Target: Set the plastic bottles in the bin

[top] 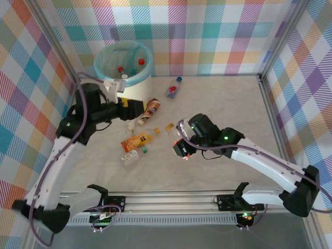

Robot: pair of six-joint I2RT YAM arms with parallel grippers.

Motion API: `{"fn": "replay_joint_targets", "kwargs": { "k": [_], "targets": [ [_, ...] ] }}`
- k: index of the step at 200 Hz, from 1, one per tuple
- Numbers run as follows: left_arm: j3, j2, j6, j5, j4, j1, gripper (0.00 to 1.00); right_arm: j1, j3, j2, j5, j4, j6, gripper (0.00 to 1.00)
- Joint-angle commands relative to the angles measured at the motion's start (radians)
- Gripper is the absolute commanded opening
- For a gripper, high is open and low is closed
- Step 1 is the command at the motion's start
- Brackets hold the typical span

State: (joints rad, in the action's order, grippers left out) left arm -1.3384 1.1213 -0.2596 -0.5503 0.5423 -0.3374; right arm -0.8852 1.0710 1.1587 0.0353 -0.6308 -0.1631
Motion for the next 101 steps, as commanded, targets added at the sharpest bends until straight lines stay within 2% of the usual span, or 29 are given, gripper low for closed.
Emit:
{"fn": "replay_joint_targets", "kwargs": {
  "k": [1,31,78,101],
  "targets": [
    [-0.067,0.048,-0.165,-0.126,-0.077,-0.038,0.78,-0.004,0.041,-0.041,0.046,0.143,0.064,0.57],
    [-0.099,0.103,-0.176,-0.177,-0.118,-0.106,0.81,-0.004,0.075,-0.051,0.126,0.241,0.098,0.56],
    [-0.152,0.173,-0.152,-0.232,-0.05,-0.169,0.7,-0.004,0.086,-0.047,0.184,0.306,0.103,0.56],
    [-0.156,0.177,-0.139,-0.252,-0.039,-0.191,0.7,-0.004,0.083,-0.049,0.176,0.308,0.1,0.56]
  ]
}}
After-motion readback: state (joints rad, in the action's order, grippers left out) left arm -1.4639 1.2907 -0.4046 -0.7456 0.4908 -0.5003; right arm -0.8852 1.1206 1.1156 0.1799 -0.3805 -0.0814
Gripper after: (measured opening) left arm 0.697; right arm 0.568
